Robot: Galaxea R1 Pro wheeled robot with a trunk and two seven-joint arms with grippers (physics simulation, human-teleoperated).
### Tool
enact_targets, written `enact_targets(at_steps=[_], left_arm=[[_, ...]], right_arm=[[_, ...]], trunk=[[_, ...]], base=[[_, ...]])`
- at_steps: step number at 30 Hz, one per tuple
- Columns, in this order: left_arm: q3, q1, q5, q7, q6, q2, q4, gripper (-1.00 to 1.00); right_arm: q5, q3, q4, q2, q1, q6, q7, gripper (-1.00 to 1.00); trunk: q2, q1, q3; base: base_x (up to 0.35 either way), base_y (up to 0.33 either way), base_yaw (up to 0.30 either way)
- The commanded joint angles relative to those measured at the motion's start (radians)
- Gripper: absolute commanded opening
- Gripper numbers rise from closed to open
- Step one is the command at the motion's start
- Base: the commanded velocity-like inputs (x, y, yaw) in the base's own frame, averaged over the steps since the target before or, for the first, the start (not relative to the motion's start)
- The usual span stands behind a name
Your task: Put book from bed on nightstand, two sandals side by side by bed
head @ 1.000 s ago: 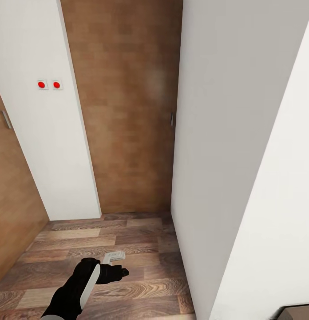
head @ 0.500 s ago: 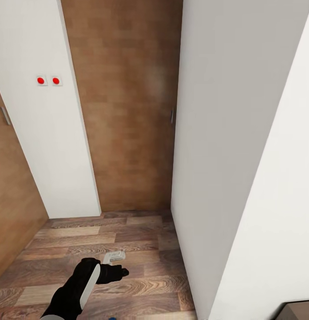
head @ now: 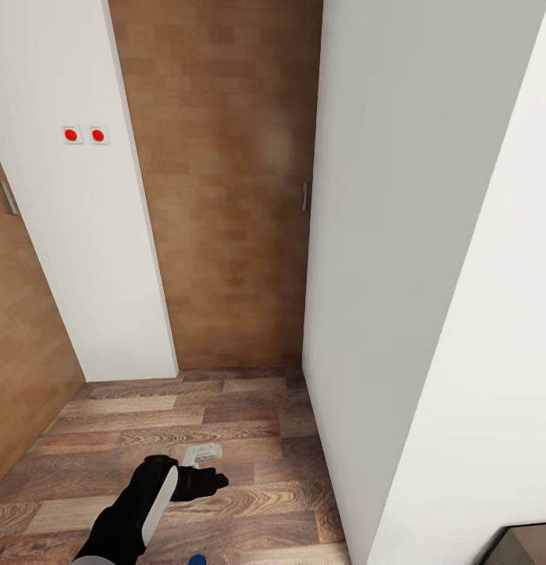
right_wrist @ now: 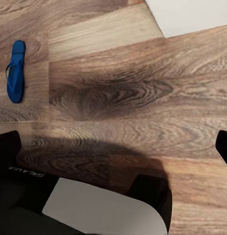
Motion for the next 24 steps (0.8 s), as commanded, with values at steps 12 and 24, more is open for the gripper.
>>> enact_targets(at_steps=[12,24], left_arm=[[-0.001,0.0,0.007,0.003,0.004,0.0,-0.001,1.0],[-0.001,0.0,0.007,0.003,0.004,0.0,-0.001,1.0]], right_arm=[[-0.192,-0.008,-0.086,-0.014,0.0,0.058,0.152,1.0],[-0.224,-0.008,-0.094,-0.015,0.0,0.112,0.167,1.0]], trunk=[[-0.085,0.046,-0.039],[-0.169,0.092,-0.076]], base=[[0.0,0.0,0.0],[0.0,0.0,0.0]])
